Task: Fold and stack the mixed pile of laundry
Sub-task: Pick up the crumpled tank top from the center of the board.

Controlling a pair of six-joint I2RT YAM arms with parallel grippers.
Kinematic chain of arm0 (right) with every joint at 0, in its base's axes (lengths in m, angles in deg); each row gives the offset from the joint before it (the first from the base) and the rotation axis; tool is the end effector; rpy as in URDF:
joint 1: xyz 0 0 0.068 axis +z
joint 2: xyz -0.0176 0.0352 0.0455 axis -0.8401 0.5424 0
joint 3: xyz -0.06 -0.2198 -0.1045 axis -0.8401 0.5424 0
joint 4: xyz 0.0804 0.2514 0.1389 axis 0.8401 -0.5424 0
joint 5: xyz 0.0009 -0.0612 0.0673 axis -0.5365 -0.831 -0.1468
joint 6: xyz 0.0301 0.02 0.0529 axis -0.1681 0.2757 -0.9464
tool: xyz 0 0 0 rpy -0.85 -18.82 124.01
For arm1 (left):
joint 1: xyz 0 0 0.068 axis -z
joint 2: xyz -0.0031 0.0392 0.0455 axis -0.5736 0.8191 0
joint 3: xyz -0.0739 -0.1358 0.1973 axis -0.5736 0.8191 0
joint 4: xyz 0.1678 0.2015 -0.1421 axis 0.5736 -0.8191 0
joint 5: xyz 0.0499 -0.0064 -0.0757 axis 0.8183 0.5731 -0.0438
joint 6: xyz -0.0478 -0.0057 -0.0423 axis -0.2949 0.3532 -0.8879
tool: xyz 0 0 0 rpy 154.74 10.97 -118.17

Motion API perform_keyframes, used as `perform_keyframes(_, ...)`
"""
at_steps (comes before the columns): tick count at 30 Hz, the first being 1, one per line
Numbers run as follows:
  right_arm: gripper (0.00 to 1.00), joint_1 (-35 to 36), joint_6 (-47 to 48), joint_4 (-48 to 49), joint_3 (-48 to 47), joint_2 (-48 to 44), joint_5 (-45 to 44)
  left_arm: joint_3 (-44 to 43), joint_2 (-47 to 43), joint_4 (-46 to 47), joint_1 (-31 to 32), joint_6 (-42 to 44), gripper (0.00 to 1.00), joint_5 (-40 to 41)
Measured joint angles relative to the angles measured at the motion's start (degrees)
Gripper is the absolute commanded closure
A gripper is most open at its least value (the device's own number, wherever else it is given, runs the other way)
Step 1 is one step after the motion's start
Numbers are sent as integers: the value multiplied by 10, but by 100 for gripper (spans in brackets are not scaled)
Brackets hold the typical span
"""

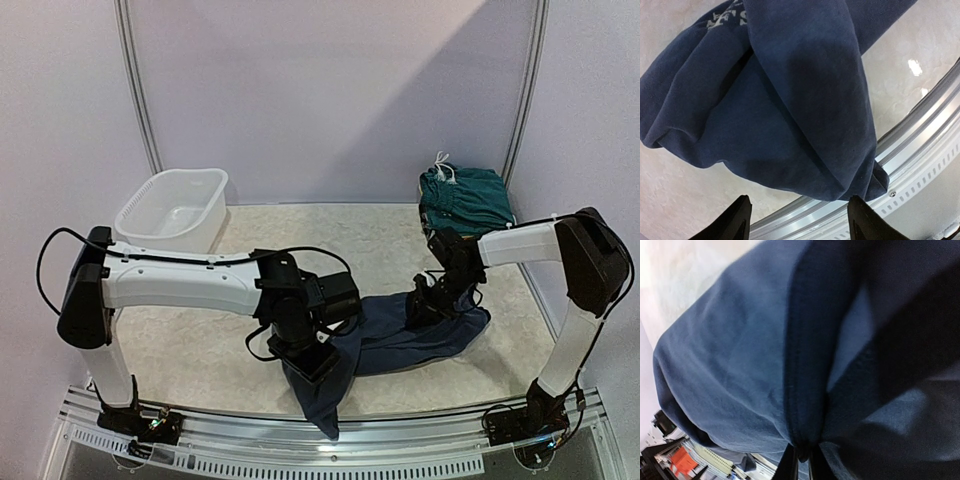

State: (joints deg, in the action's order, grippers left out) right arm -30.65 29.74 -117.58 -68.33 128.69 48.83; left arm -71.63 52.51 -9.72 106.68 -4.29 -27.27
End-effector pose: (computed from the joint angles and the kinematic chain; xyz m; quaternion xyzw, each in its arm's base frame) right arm 0.2945 0.1761 0.0814 -0.0518 -0.9563 -0.2799 0.0662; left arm 0.1234 -0.3727 0.1693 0.3207 0.9453 -0.0478 0.0363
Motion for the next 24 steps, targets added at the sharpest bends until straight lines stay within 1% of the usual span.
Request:
perform_keyframes(5, 100, 0, 6, -19, -20, 0, -1, 20, 0, 11, 0, -5, 35, -10)
perform_keyframes(6, 100, 1, 8, -24, -26, 0, -1, 26, 0, 14, 0, -6, 34, -11)
perform_keyframes(11, 100, 1, 17, -57, -62, -2, -6, 47, -4, 26, 1, -9, 23, -19)
perform_keyframes(14, 100, 1, 21, -77, -83, -8, -14, 53, -11, 36, 4, -5, 22, -24)
perform_keyframes(19, 100, 1, 26, -109, -114, -24, -33, 56, -12, 56, 7, -3, 24, -32)
perform_keyframes(24, 100, 1, 28, -126, -138, -31, -44, 56, 12, 68, 7, -2, 31, -38)
